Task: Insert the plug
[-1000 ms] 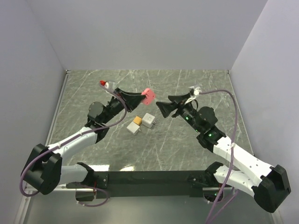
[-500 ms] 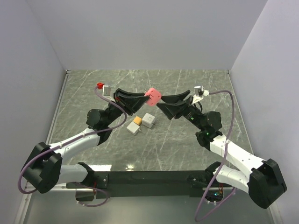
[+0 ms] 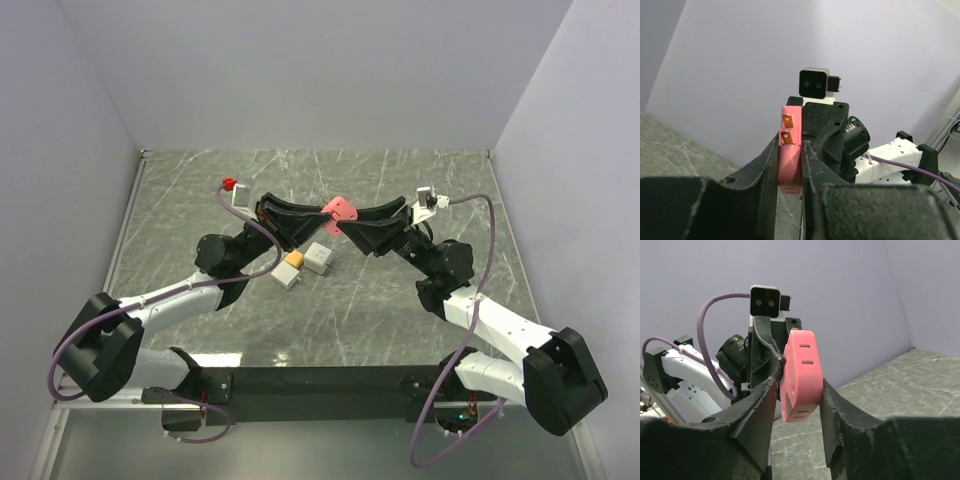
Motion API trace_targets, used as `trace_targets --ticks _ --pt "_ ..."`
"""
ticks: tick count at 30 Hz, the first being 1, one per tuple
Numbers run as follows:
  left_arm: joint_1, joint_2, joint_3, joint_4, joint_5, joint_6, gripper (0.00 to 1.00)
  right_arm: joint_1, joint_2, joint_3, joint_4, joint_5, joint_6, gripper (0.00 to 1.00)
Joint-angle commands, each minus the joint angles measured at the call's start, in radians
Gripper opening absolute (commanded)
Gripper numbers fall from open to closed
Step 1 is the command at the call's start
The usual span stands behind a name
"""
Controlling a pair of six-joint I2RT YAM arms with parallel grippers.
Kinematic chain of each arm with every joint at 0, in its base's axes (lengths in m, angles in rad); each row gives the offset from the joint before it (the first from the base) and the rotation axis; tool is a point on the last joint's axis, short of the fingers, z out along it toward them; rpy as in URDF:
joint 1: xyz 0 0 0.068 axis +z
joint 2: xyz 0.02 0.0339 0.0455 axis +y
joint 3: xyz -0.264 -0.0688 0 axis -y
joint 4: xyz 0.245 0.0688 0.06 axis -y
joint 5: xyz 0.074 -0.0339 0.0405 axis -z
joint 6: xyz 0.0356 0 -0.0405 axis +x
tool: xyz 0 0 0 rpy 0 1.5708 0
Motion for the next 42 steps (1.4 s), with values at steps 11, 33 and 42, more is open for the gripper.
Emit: trace_targets --ticks 11,33,42 --pt "-0.024 0.036 0.058 0.058 0.035 0.025 0.28 -0.015 -0.043 -0.019 0.059 0.014 -0.035 0.00" --pt "-0.068 0.086 -0.153 -0.373 -0.618 0.516 0.77 -0.055 -0.125 0.407 -1.152 0.382 -0.385 0.00" --pt "-0.071 0.224 -0.117 -0.364 -0.606 0.589 0.79 -0.053 -0.053 0.469 -1.368 0.444 -0.406 0.00"
